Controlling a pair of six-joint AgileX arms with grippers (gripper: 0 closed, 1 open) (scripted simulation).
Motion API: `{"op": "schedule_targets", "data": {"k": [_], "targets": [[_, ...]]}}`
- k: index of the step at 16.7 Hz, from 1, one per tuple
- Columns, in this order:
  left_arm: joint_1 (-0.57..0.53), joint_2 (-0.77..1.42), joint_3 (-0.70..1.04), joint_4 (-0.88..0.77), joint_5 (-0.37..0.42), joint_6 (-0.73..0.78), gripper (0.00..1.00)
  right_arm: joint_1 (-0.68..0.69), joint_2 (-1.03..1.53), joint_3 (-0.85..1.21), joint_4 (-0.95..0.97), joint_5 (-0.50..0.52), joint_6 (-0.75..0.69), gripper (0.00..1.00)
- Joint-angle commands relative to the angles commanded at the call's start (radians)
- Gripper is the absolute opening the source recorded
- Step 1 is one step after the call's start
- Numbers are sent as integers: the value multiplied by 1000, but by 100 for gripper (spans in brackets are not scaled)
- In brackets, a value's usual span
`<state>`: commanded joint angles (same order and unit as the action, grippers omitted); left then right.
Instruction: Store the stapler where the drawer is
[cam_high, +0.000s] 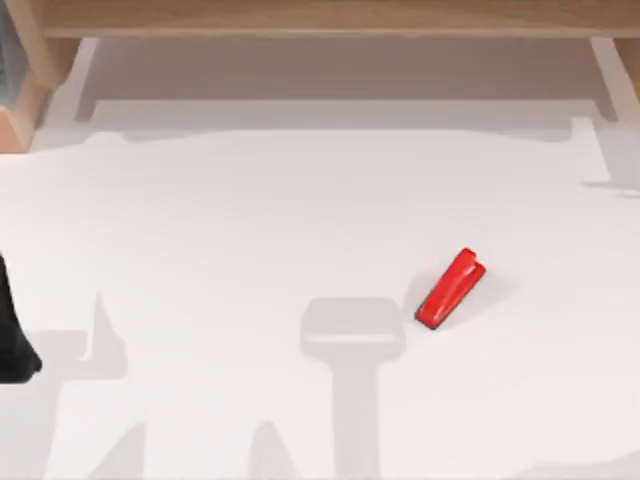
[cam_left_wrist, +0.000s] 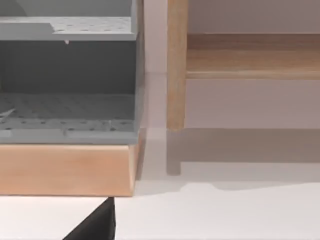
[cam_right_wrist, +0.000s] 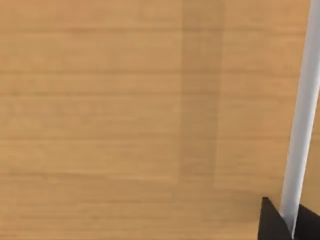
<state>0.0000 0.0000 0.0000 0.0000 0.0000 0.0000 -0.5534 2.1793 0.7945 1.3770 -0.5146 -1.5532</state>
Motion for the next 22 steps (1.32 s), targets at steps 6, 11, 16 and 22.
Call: {"op": "schedule_targets", "data": {"k": [6, 11, 16, 22], "targets": [[0, 0, 0, 0, 0, 0, 100, -38, -44, -99, 64, -39, 0, 0], [0, 0, 0, 0, 0, 0, 100, -72, -64, -155, 104, -70, 0, 0], [0, 0, 0, 0, 0, 0, 100, -149, -112, -292, 192, -150, 1, 0], [0, 0, 0, 0, 0, 0, 100, -158, -117, -309, 203, -160, 2, 8]]}}
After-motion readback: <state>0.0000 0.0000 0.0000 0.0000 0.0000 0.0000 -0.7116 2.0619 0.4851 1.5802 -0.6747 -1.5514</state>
